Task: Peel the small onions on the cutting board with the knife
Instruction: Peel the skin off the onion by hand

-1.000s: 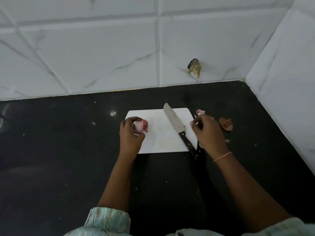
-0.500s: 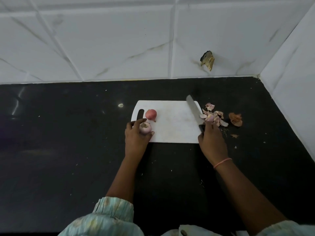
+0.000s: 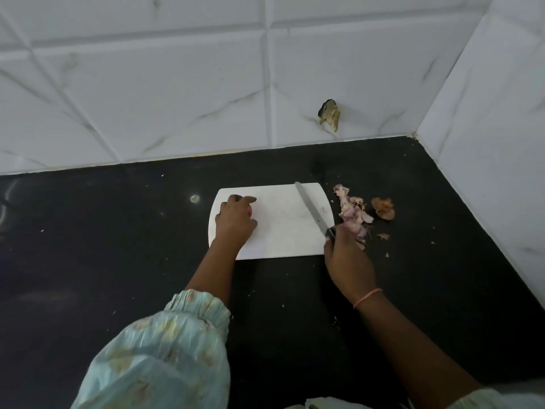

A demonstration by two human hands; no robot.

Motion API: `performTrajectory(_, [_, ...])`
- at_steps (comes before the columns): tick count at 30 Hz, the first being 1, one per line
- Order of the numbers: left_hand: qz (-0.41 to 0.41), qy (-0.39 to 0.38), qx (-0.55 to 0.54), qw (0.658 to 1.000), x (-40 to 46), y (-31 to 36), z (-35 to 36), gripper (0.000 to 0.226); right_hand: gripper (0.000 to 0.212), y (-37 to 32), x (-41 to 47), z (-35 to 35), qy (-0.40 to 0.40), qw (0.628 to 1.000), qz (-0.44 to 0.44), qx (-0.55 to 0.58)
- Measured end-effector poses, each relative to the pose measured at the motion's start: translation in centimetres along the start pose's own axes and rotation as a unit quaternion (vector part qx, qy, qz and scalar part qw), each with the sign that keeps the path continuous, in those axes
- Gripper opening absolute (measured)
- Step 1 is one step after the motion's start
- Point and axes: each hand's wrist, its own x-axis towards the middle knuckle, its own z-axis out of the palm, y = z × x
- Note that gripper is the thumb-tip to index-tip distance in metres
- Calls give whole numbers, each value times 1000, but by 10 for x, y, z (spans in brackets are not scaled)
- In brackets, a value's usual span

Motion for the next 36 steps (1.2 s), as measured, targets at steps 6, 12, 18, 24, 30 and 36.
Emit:
performTrajectory(6, [42, 65, -140, 987, 10, 16, 0, 32, 33, 19, 16, -26, 43, 991, 75, 98])
performTrajectory(12, [103, 81, -294, 947, -9, 54, 40, 39, 18, -12, 15, -5, 13, 968, 30, 247])
performTrajectory(18, [115, 60, -247, 960, -15, 49, 63, 39, 16, -13, 15, 12, -32, 973, 24, 229])
performTrajectory(24, [176, 43, -255, 950, -18, 29, 64, 34, 16, -13, 24, 12, -30, 971, 37, 233])
performTrajectory(30, [89, 84, -347, 930, -9, 36, 64, 38, 20, -18, 26, 9, -12, 976, 30, 215])
performTrajectory(36, [72, 110, -367, 921, -8, 31, 69, 35, 22, -18, 29, 6, -42, 985, 37, 166])
